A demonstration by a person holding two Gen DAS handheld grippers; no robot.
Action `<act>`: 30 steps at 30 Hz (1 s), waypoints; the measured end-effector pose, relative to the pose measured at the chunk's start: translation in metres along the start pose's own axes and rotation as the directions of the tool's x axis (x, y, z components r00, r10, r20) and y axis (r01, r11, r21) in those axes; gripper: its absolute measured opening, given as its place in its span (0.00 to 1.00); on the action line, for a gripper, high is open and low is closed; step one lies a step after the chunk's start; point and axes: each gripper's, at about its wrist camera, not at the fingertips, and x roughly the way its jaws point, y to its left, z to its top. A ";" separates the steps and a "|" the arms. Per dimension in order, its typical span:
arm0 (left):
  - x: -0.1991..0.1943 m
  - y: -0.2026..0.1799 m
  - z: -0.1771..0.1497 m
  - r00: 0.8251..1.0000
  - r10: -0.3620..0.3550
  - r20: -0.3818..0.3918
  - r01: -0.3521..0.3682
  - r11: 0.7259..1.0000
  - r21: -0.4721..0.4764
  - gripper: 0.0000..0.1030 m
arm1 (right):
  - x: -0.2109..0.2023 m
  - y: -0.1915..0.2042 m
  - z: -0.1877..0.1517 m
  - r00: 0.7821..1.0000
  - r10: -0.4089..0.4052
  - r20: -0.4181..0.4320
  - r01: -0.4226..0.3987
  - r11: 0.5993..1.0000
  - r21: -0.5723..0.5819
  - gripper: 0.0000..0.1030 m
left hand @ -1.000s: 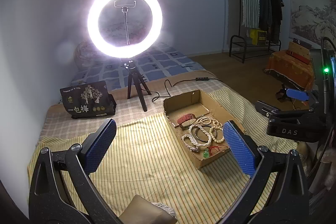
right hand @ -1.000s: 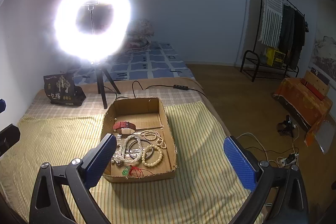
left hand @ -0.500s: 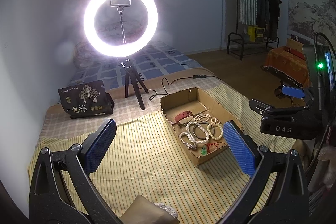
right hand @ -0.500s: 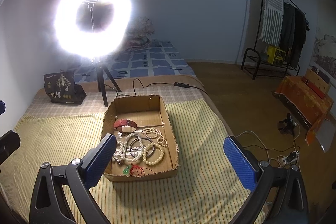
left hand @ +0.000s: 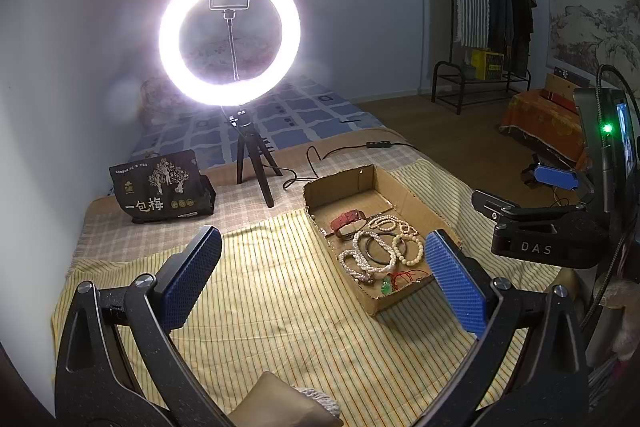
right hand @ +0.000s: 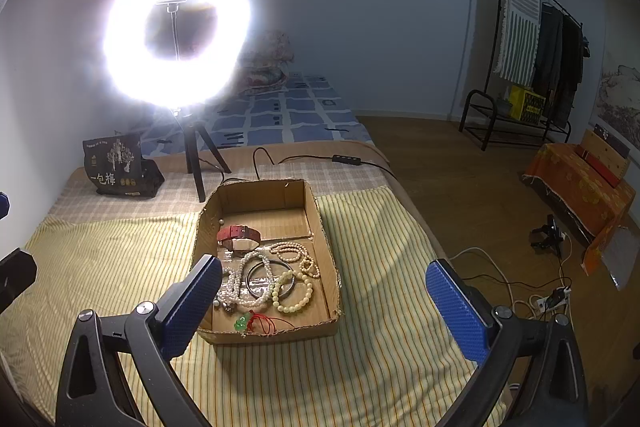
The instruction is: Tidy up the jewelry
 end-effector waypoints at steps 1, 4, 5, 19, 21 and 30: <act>0.000 0.000 0.000 1.000 0.000 0.000 0.000 1.000 -0.001 1.00 | 0.000 0.000 0.000 1.000 0.001 0.000 -0.001 1.000 0.000 1.00; 0.000 0.000 0.000 1.000 0.002 0.000 -0.002 1.000 0.000 1.00 | 0.000 0.000 0.000 1.000 0.000 -0.001 0.000 1.000 -0.001 1.00; 0.000 0.000 0.000 1.000 0.001 0.000 -0.001 1.000 0.000 1.00 | 0.000 0.000 0.000 1.000 0.000 -0.001 0.000 1.000 -0.001 1.00; -0.002 -0.005 -0.002 1.000 -0.014 -0.008 0.014 1.000 -0.012 1.00 | 0.000 0.001 -0.001 1.000 -0.001 -0.002 0.001 1.000 -0.002 1.00; -0.001 -0.006 -0.002 1.000 -0.016 -0.009 0.016 1.000 -0.016 1.00 | 0.000 0.001 -0.001 1.000 -0.001 -0.003 0.001 1.000 -0.002 1.00; -0.002 -0.006 -0.002 1.000 -0.024 -0.015 0.023 1.000 -0.019 1.00 | 0.003 0.002 -0.003 1.000 0.004 -0.008 -0.004 1.000 -0.004 1.00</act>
